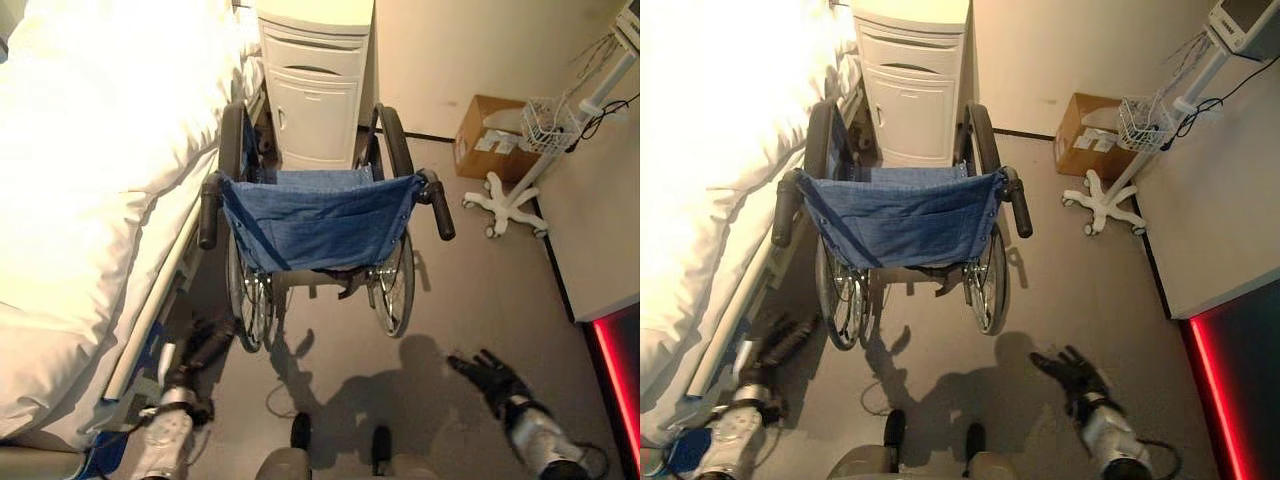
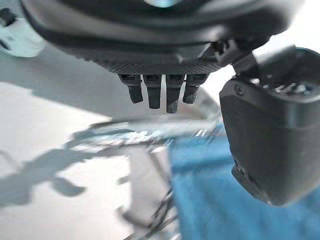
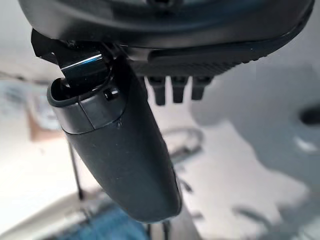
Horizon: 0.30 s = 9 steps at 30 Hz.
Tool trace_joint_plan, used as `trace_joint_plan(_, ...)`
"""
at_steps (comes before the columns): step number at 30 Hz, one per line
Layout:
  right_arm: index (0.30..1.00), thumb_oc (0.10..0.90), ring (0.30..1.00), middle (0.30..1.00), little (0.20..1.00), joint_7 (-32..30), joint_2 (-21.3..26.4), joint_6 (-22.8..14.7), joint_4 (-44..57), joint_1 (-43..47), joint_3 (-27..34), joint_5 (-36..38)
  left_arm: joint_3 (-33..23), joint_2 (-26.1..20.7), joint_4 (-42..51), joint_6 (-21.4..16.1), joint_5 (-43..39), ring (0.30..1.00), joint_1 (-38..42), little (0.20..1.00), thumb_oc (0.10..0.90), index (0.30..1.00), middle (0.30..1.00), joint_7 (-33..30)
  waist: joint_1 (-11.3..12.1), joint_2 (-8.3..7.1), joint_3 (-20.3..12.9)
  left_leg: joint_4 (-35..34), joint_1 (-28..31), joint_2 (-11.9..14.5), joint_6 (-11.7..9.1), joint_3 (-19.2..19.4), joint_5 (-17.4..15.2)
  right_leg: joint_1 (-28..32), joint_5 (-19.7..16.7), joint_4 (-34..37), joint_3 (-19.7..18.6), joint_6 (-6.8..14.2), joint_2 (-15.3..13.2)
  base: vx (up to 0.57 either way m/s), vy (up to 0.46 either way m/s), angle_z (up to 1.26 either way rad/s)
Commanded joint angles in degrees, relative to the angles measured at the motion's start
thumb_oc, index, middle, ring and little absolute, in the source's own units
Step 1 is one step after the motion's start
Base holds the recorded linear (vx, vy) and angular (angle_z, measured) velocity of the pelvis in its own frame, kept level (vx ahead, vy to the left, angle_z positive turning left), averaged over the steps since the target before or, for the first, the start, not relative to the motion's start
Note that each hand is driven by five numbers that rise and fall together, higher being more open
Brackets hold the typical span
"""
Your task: Push the wheelchair next to the bed
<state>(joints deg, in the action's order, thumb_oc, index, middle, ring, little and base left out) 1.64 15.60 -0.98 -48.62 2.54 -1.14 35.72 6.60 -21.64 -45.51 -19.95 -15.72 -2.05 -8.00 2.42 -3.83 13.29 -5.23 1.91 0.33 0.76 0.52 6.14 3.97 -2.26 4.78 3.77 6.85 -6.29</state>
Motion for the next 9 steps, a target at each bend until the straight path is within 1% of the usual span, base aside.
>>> trace_joint_plan(1,0.9,0.8,0.9,0.9,0.9,0.59,0.37,-12.72,-2.73,3.17,-3.66,-4.02,3.86,2.03,-3.14,-5.05,7.31,0.9,5.67,0.9,0.8,0.9,0.9,-1.36,1.42,2.0,-4.84,0.23,1.98,-1.01,1.2,-2.45,-4.92,-2.34,-2.48,-6.11,1.16,-0.23,-1.55,0.0,0.0,0.0)
trace_joint_plan(2,0.9,0.8,0.9,0.9,0.9,0.16,-0.48,-13.6,-4.14,3.4,-4.44,-3.65,5.02,2.89,-4.77,-4.29,7.43,0.9,6.17,0.9,0.8,0.9,0.9,-1.04,1.33,2.13,-4.91,0.23,1.96,-1.01,1.12,-2.41,-4.94,-2.26,-2.27,-5.94,1.18,-0.32,-1.51,0.0,0.0,0.0)
trace_joint_plan(3,0.9,0.8,0.9,0.9,0.9,0.11,-0.79,-13.64,-4.68,3.5,-4.7,-3.47,5.48,3.28,-5.42,-3.92,7.27,0.9,6.32,0.9,0.8,0.9,0.9,-0.95,1.28,2.2,-4.95,0.23,1.94,-1.02,1.09,-2.38,-4.95,-2.21,-2.19,-5.84,1.2,-0.37,-1.5,0.0,0.0,0.0)
trace_joint_plan(4,0.9,0.8,0.9,0.9,0.9,0.33,-2.14,-15.25,-6.73,3.66,-5.79,-4.94,7.17,4.88,-8.51,-2.64,6.34,0.9,6.49,0.9,0.8,0.9,0.9,-0.81,1.01,2.45,-5.23,0.23,1.88,-1.09,1.02,-2.26,-4.98,-2.04,-1.94,-5.43,1.19,-0.62,-1.45,0.0,0.0,0.0)
trace_joint_plan(5,0.9,0.8,0.9,0.9,0.9,0.49,-2.87,-16.07,-8.19,3.74,-6.64,-5.55,8.03,5.75,-10.61,-2.38,6.56,0.9,6.73,0.9,0.8,0.9,0.9,-0.85,0.79,2.61,-5.38,0.23,1.91,-1.08,0.99,-2.21,-5.01,-2.0,-1.85,-5.36,1.09,-0.71,-1.41,0.0,0.0,0.0)
trace_joint_plan(6,0.9,0.8,0.9,0.9,0.9,0.49,-3.46,-16.33,-9.0,3.81,-7.45,-5.91,8.73,6.39,-11.94,-2.19,6.4,0.9,6.98,0.9,0.8,0.9,0.9,-0.94,0.63,2.74,-5.46,0.23,1.91,-1.07,0.96,-2.2,-5.01,-1.98,-1.79,-5.34,1.02,-0.77,-1.38,0.0,0.0,0.0)
trace_joint_plan(7,0.9,0.8,0.9,0.9,0.9,0.15,-4.54,-16.59,-9.65,3.86,-8.56,-6.47,9.9,7.46,-13.44,-1.24,5.33,0.9,7.17,0.9,0.8,0.9,0.9,-0.5,0.37,2.94,-5.63,0.23,1.91,-1.1,0.89,-2.24,-5.01,-1.99,-1.66,-5.36,0.95,-0.84,-1.34,0.0,0.0,0.0)
trace_joint_plan(9,0.9,0.8,0.9,0.9,0.9,0.03,-5.15,-16.84,-9.72,3.55,-9.66,-7.94,10.6,8.16,-14.43,-1.19,5.2,0.9,7.03,0.9,0.8,0.9,0.9,0.17,0.1,3.11,-5.75,0.23,1.96,-1.12,0.89,-2.23,-5.02,-1.89,-1.53,-5.28,0.86,-0.97,-1.25,0.0,0.0,0.0)
